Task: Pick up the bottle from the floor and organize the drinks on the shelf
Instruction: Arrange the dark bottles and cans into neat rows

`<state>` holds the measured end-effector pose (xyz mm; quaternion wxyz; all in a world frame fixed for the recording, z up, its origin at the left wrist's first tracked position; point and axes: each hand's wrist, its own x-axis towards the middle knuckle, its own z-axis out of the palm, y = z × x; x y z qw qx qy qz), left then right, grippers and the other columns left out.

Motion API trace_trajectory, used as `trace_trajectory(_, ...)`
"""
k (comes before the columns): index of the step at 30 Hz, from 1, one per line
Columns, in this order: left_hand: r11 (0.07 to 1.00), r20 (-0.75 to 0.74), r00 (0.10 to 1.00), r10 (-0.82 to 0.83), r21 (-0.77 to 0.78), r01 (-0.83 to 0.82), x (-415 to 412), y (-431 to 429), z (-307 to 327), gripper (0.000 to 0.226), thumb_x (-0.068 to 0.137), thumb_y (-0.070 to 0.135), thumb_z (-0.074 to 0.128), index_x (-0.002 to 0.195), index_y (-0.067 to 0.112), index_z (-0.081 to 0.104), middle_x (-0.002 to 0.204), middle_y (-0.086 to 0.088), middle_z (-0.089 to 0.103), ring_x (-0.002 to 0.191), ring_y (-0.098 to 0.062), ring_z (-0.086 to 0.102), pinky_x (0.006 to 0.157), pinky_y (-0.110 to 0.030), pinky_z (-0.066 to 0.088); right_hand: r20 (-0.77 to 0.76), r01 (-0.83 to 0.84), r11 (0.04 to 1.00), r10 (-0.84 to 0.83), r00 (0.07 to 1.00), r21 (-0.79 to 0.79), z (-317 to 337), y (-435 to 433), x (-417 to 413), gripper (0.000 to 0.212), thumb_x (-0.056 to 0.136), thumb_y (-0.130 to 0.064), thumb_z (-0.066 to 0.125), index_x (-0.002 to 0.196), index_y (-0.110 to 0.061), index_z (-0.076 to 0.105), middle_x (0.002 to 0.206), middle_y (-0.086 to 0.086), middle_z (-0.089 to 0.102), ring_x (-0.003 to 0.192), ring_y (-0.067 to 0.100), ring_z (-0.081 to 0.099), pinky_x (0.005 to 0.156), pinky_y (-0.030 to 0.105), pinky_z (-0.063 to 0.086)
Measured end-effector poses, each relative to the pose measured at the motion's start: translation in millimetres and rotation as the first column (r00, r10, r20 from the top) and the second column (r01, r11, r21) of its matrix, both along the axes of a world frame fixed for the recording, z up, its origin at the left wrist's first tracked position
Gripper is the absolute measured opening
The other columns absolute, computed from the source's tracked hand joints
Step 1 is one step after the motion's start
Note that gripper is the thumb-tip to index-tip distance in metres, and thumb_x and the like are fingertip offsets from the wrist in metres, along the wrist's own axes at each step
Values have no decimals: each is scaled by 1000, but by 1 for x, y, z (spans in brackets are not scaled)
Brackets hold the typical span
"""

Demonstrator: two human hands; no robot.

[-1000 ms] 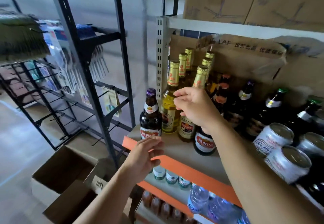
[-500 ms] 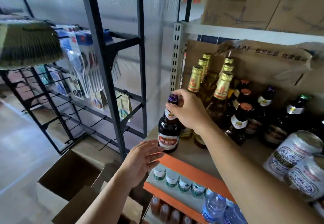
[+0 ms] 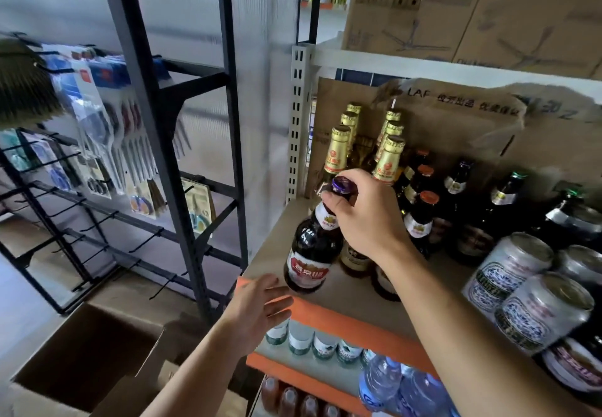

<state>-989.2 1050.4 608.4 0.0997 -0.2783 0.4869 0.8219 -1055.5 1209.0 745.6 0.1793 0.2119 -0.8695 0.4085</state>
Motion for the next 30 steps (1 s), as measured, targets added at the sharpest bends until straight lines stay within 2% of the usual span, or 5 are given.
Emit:
trace_trajectory(4,991,-75,996,-53,122,62,-8,16,7,36,96,32,43,115,6,59,110,-19,67,100,-31,63,84,-41,52,-93,31,995,-40,995,-95,27,23,4,11,87,-27,66,97,-24,62,78,-26,54,77,-21,53,65,-3,37)
trace_trajectory(9,965,-145,978,-149,196,176,-16,42,21,27,92,25,49,107,7,64,91,-12,74,82,-25,70,72,-37,55,-75,99,981,-113,991,-168,43,58,2,28,83,-37,60,99,-16,68,88,-12,69,78,6,64,69,27,51)
trace_trajectory(13,940,-171,955,-242,204,275,-17,66,27,24,89,20,54,108,8,64,96,-13,73,77,-26,71,68,-36,56,-56,157,955,-176,983,-250,43,90,0,9,82,-30,61,90,-31,65,83,-20,66,86,2,64,81,38,56)
trace_trajectory(24,901,-153,915,-373,177,397,-19,134,36,31,86,20,53,109,1,62,83,-16,68,63,-27,66,50,-27,52,0,208,931,-218,976,-300,40,167,-6,2,74,-39,67,75,-40,67,76,-16,72,74,1,68,67,24,53)
trace_trajectory(30,896,-111,907,-405,151,418,-24,157,37,34,86,20,54,110,-4,62,86,-18,65,69,-30,64,49,-27,52,56,189,941,-181,982,-282,34,197,-15,29,81,-21,74,69,-46,69,75,-18,73,71,-1,68,71,31,56)
